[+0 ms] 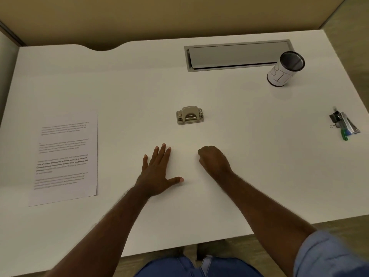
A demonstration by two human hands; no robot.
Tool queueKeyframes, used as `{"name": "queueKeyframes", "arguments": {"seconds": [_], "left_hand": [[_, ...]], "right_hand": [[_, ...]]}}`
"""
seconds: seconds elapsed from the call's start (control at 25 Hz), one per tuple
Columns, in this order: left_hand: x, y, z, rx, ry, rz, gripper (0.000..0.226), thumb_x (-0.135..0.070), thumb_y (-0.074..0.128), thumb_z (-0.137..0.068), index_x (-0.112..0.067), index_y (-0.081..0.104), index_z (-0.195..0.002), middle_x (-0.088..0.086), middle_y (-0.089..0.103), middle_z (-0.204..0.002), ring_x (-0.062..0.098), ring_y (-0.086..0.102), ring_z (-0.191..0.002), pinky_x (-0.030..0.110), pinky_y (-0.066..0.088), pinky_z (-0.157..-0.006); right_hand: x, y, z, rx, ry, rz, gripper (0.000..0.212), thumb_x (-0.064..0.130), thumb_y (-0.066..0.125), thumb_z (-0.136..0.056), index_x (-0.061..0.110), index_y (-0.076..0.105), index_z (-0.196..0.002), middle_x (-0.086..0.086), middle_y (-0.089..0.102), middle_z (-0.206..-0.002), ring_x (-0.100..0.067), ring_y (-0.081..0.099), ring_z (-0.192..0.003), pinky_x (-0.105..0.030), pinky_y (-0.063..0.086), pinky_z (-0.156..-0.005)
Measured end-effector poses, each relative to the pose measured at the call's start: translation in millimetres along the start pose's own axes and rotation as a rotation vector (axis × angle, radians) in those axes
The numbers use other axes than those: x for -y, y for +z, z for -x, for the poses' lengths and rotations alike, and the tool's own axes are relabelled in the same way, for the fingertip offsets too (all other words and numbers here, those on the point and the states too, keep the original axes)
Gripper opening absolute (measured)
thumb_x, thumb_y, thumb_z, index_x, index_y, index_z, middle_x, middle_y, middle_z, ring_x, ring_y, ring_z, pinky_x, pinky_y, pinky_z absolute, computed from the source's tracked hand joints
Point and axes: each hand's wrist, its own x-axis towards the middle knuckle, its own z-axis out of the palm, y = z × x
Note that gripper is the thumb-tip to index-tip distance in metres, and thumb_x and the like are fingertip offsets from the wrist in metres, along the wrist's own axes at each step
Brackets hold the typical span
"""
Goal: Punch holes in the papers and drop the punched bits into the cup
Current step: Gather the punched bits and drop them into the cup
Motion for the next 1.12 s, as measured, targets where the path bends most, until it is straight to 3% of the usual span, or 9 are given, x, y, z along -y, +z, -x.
{"name": "queueKeyframes", "arguments": {"seconds": [0.12,0.2,0.32,0.44,0.56,0.76,0.92,1.04,1.12], "left_hand": [[3,-8,-5,-0.011,0.026,0.008,0.108,-0.077,0.046,-0.076,-0.024,-0.011,-0.151,-0.004,-0.020,-0.159,0.015,-0.021,-0.145,0.047,-0.010,-0.118],[-4,-12,-11,-0.014,0.051,0.029,0.106,-0.075,0.048,-0.078,-0.024,-0.009,-0.151,-0.005,-0.017,-0.160,0.015,-0.019,-0.146,0.046,-0.009,-0.118],[-23,-12,-24,-0.021,0.100,0.052,0.099,-0.067,0.052,-0.082,-0.024,-0.002,-0.152,-0.005,-0.011,-0.161,0.014,-0.013,-0.147,0.042,-0.004,-0.118],[-51,-5,-43,-0.040,0.163,0.066,0.085,-0.058,0.053,-0.087,-0.024,0.010,-0.152,-0.005,0.000,-0.162,0.015,-0.001,-0.149,0.037,0.008,-0.119],[-93,6,-70,-0.077,0.217,0.123,0.074,-0.052,0.054,-0.090,-0.027,0.019,-0.151,-0.008,0.008,-0.161,0.011,0.009,-0.148,0.028,0.014,-0.116],[-167,19,-130,-0.193,0.202,0.151,0.073,-0.049,0.058,-0.088,-0.029,0.024,-0.149,-0.008,0.012,-0.160,0.012,0.014,-0.147,0.030,0.019,-0.117],[-202,22,-179,-0.209,0.053,0.129,0.079,-0.047,0.060,-0.087,-0.028,0.017,-0.151,-0.004,0.004,-0.162,0.019,0.006,-0.149,0.040,0.018,-0.119],[-210,30,-197,-0.154,-0.037,0.053,0.082,-0.050,0.056,-0.087,-0.030,0.009,-0.152,-0.003,-0.005,-0.162,0.021,-0.002,-0.149,0.043,0.012,-0.119],[-210,35,-198,-0.145,-0.067,0.052,0.082,-0.050,0.056,-0.087,-0.031,0.009,-0.151,-0.004,-0.007,-0.162,0.021,-0.003,-0.149,0.043,0.010,-0.119]], "right_hand": [[-11,-4,-1,-0.195,0.471,-0.555,0.009,0.004,0.063,-0.069,0.009,0.070,-0.073,-0.005,0.071,-0.073,-0.018,0.063,-0.067,-0.024,0.048,-0.062],[-22,-10,4,-0.292,0.702,-0.969,0.011,0.002,0.068,-0.068,0.013,0.071,-0.070,-0.003,0.070,-0.069,-0.013,0.062,-0.063,-0.021,0.048,-0.060],[-41,-26,13,-0.262,0.782,-1.444,0.013,-0.008,0.065,-0.073,0.004,0.069,-0.073,-0.008,0.063,-0.063,-0.018,0.055,-0.059,-0.024,0.049,-0.060],[-65,-45,15,-0.187,0.771,-1.666,0.019,-0.011,0.062,-0.077,0.005,0.069,-0.070,-0.005,0.065,-0.062,-0.015,0.057,-0.058,-0.021,0.055,-0.062],[-106,-72,7,-0.220,0.760,-1.806,0.024,-0.011,0.061,-0.079,0.007,0.070,-0.066,-0.004,0.068,-0.063,-0.013,0.062,-0.059,-0.019,0.056,-0.062],[-200,-137,-38,-0.384,0.700,-1.864,0.019,-0.010,0.063,-0.079,0.005,0.067,-0.069,-0.004,0.068,-0.064,-0.012,0.064,-0.059,-0.017,0.055,-0.060],[-266,-181,-89,-0.510,0.649,-1.760,0.019,-0.011,0.062,-0.078,0.005,0.066,-0.068,-0.004,0.065,-0.063,-0.012,0.062,-0.058,-0.018,0.055,-0.061],[-306,-205,-132,-0.581,0.651,-1.481,0.020,-0.011,0.061,-0.072,0.006,0.067,-0.064,-0.003,0.060,-0.052,-0.013,0.053,-0.050,-0.024,0.048,-0.056],[-322,-214,-154,-0.567,0.632,-1.101,0.014,-0.003,0.062,-0.069,0.008,0.071,-0.066,-0.006,0.061,-0.055,-0.015,0.054,-0.054,-0.028,0.048,-0.060]]}}
